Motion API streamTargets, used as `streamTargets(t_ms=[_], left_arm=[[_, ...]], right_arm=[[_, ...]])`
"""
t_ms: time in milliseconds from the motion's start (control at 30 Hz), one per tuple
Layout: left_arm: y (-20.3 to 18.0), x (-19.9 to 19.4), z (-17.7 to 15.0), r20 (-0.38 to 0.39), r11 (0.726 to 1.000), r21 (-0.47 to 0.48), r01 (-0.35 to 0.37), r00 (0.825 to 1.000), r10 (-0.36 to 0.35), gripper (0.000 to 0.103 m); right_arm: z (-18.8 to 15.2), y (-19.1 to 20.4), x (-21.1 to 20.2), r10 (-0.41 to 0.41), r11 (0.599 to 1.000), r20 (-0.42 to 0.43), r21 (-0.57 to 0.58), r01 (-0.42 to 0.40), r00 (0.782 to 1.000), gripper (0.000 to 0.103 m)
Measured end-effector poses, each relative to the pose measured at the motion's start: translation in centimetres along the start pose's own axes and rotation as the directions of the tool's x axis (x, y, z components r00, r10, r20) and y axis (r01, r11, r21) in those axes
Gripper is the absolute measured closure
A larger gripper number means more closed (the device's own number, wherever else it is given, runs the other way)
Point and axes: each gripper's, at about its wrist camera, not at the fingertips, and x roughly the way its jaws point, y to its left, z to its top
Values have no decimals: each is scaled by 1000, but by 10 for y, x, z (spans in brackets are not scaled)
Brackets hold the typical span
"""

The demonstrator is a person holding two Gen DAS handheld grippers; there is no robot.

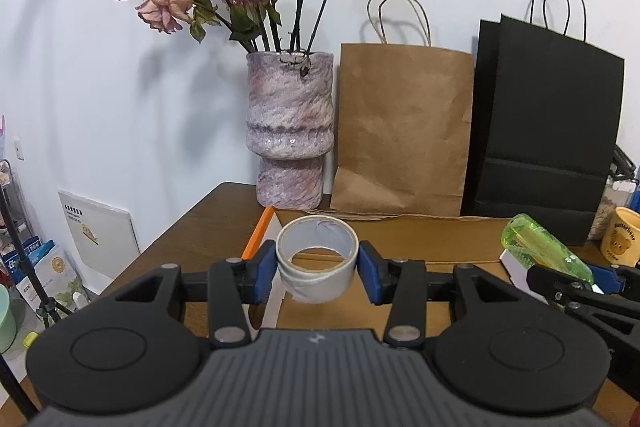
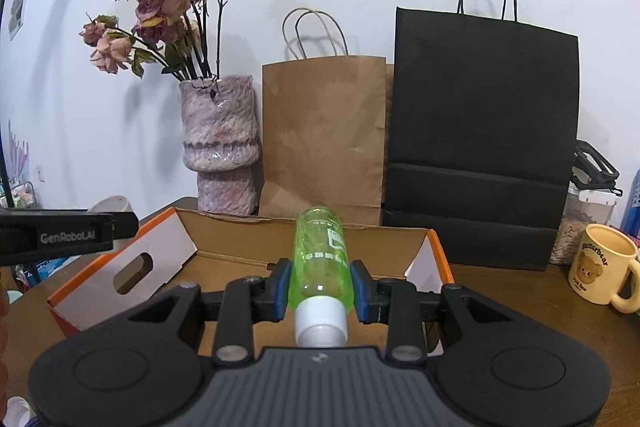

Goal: Organize rigid objects
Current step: 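Lower the tape roll and green bottle into the box and open both tools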

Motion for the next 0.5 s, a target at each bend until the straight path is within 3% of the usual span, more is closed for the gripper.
streamTargets(t_ms=[500], left_arm=[[-2, 33, -4, -49, 999, 29, -20, 999, 22, 58]], right_arm=[[-8, -6, 25, -7, 1000, -46, -6, 7, 999, 73]])
